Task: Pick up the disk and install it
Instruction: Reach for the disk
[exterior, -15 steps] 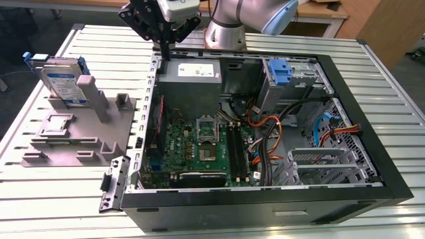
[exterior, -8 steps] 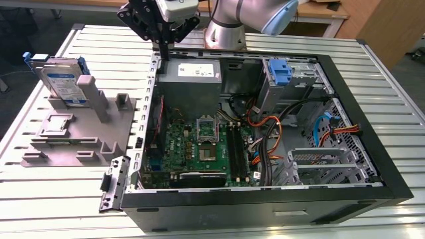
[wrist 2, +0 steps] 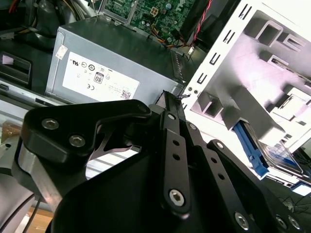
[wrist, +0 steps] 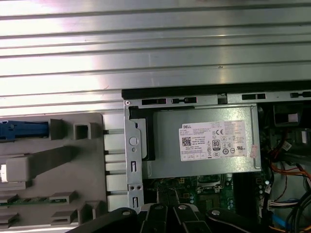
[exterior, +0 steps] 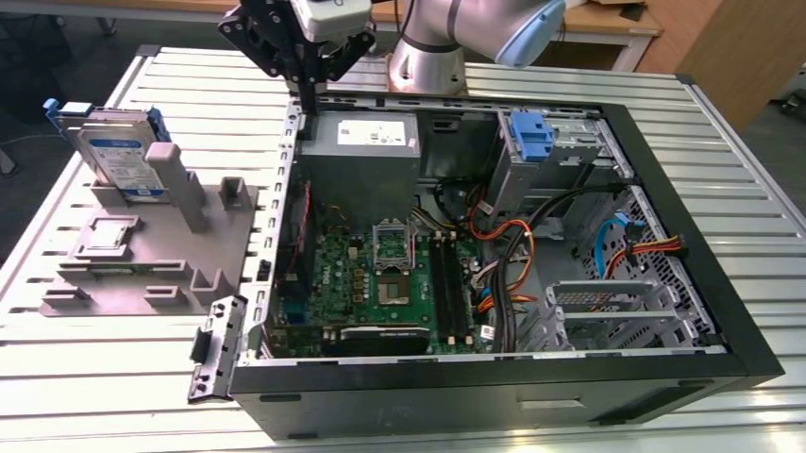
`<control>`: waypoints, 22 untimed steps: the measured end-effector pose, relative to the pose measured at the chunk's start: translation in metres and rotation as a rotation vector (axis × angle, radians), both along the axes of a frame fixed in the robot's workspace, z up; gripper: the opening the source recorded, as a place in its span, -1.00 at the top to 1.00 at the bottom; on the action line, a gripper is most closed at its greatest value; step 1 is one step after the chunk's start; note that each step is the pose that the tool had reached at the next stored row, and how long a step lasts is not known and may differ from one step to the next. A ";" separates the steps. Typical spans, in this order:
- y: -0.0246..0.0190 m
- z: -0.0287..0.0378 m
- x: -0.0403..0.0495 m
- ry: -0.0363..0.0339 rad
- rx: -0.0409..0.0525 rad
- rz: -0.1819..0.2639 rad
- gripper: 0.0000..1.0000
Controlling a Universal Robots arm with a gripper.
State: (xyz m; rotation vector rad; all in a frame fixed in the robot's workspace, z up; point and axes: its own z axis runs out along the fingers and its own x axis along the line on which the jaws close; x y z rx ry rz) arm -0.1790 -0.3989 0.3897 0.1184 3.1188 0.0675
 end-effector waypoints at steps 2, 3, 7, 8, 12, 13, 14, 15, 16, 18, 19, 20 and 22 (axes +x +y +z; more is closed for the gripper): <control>0.0000 0.0000 -0.0003 0.0001 0.0000 0.000 0.80; 0.0000 0.0000 -0.0004 0.0001 0.0000 0.000 0.80; 0.0000 -0.0001 -0.0011 0.0003 0.0000 0.000 0.80; 0.0000 -0.0002 -0.0013 0.0003 0.0000 0.000 0.80; 0.0000 -0.0002 -0.0023 0.0005 0.0000 0.000 0.80; 0.0000 -0.0003 -0.0025 0.0005 0.0000 0.000 0.80; 0.0000 -0.0003 -0.0028 0.0005 0.0000 0.000 0.80; 0.0000 -0.0003 -0.0030 0.0005 0.0000 0.000 0.80; 0.0000 -0.0003 -0.0033 0.0005 0.0000 0.000 0.80; 0.0000 -0.0004 -0.0039 0.0005 0.0000 0.000 0.80; 0.0000 -0.0004 -0.0041 0.0006 0.0000 0.000 0.80; 0.0000 -0.0004 -0.0043 0.0006 0.0000 0.000 0.80; 0.0000 -0.0005 -0.0047 0.0007 0.0000 0.000 0.80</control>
